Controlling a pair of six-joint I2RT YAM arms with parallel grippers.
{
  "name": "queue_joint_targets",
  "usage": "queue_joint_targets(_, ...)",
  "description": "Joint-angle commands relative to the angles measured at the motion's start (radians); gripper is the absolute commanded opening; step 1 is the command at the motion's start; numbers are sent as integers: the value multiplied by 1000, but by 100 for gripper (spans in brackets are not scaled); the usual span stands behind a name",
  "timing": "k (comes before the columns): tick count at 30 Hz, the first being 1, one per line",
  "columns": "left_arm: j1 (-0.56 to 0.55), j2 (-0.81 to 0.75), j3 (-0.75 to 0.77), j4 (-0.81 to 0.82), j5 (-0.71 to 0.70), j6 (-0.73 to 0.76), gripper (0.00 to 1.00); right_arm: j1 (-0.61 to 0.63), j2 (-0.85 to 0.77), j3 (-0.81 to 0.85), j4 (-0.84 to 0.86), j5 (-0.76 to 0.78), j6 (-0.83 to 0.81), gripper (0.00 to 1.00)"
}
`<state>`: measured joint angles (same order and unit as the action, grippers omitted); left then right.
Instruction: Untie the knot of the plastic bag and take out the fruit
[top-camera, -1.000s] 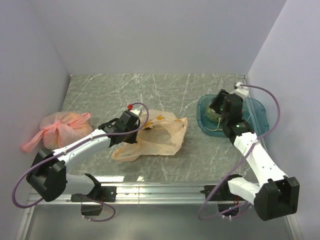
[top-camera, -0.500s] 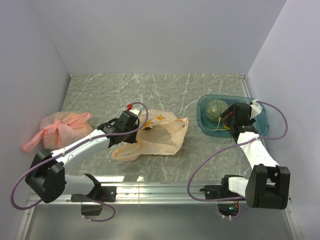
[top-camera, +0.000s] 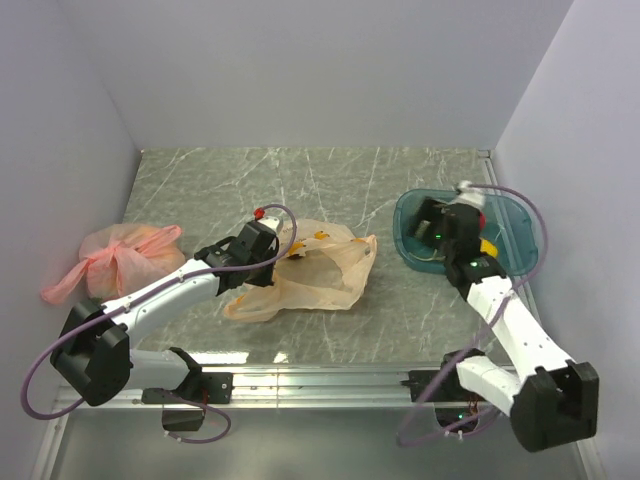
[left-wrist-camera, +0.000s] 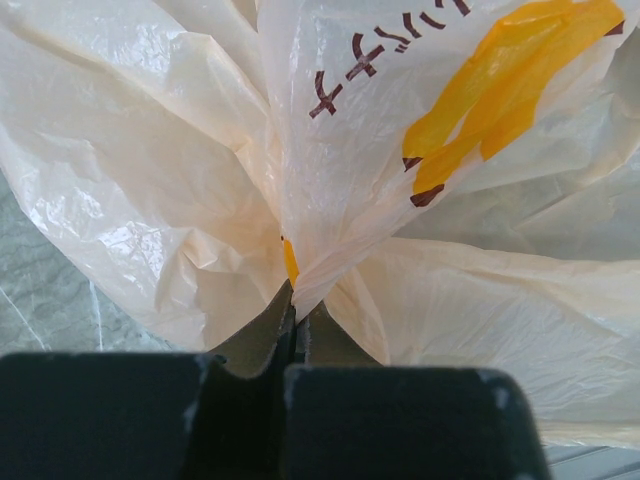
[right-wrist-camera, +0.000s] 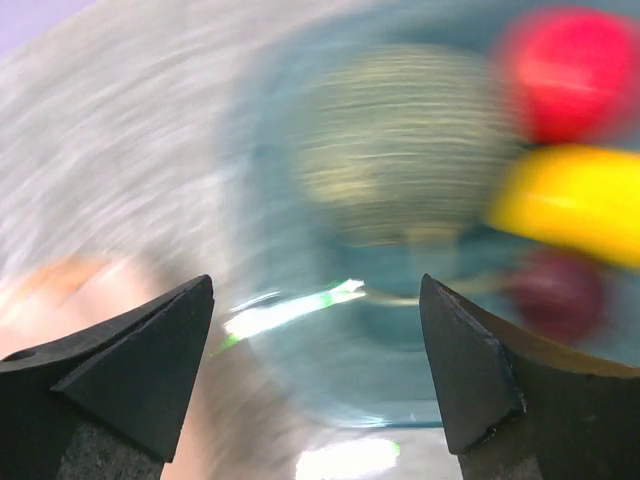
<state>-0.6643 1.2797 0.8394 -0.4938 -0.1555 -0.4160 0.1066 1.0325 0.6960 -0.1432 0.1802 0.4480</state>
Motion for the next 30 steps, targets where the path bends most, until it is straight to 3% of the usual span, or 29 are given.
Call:
queue_joint_targets(1,5,-16,26,15,-1,-4,1,201,-41,80,65,-87,-178,89)
queue_joint_targets(6,8,-13,24,17,4,-6,1,476,-11,109,142,-226,-233,84)
queue_joint_targets(8,9,-14,26,15,-1,-7,0,563,73,122,187,-295,-245,83)
queue_joint_targets(13,12,-17,24,18,7,-6,1,700,244,162,240,-358,-232,82)
queue_joint_targets(19,15,-32,27,24,22,-6,1,748,481,146,467,-286,-118,82)
queue_joint_targets(27,19,-36,26,34,53,3,1,746,719,264,531,-6,-72,84)
queue_joint_targets(30,19,-45,21,55,114,8,0,749,794,318,577,22,-60,86)
